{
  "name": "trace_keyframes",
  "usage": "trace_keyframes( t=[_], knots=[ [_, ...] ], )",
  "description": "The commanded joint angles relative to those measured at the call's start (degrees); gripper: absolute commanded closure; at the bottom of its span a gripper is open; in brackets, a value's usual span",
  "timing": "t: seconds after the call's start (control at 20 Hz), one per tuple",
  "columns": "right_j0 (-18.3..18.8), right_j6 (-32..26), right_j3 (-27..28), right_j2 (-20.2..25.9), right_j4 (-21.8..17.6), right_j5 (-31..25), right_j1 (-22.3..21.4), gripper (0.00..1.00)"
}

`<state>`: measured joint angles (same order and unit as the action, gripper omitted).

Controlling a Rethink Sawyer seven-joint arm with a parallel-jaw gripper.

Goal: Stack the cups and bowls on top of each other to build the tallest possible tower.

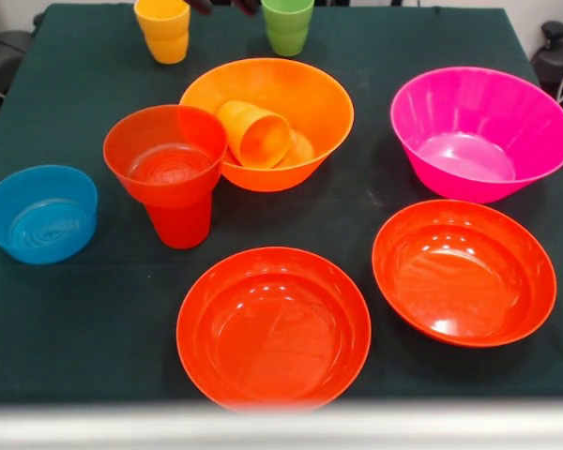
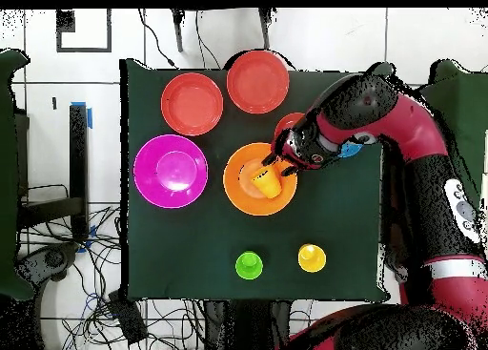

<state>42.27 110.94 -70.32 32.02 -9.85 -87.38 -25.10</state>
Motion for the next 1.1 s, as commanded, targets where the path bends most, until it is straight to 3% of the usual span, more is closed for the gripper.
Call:
trace_keyframes(
  t=[0.05,0.2,0.55,1.1],
  knots=[
    [-4.4,15.3,-4.4,-7.1,-0.8,7.7,2.5,0.00],
    [-7.1,18.3,-2.5,-9.9,-1.6,8.9,3.8,0.00],
    [-13.4,24.5,5.3,-17.9,-5.3,3.8,7.9,0.00],
    [-16.8,26.7,1.8,-23.5,-4.6,4.7,6.5,0.00]
  ],
)
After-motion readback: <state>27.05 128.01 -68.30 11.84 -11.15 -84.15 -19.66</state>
